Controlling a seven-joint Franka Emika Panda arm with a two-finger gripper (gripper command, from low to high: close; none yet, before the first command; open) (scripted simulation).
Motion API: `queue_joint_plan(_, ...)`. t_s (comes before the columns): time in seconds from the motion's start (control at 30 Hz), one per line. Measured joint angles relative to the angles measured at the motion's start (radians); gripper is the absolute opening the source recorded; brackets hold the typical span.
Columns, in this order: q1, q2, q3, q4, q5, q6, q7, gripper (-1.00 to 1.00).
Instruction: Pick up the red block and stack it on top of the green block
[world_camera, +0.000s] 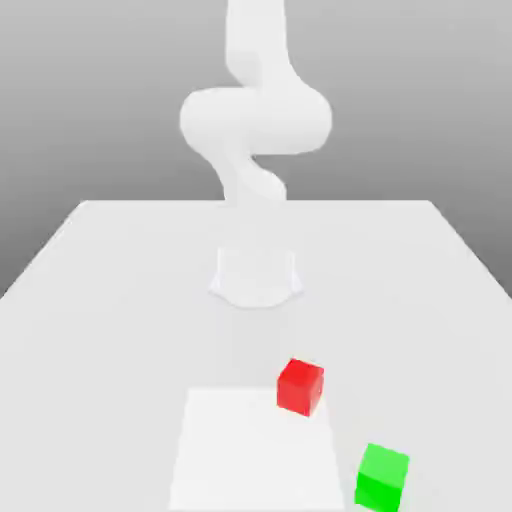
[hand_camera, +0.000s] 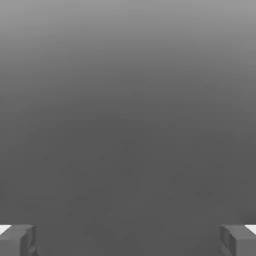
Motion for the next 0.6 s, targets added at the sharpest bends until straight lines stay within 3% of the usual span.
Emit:
queue_joint_plan(0.47,-0.035,0.428,0.184,-0.445,0.064,0.337,0.395,0.00)
queue_joint_plan(0.6,-0.040,0.655,0.215,-0.545,0.033,0.508,0.545,0.00)
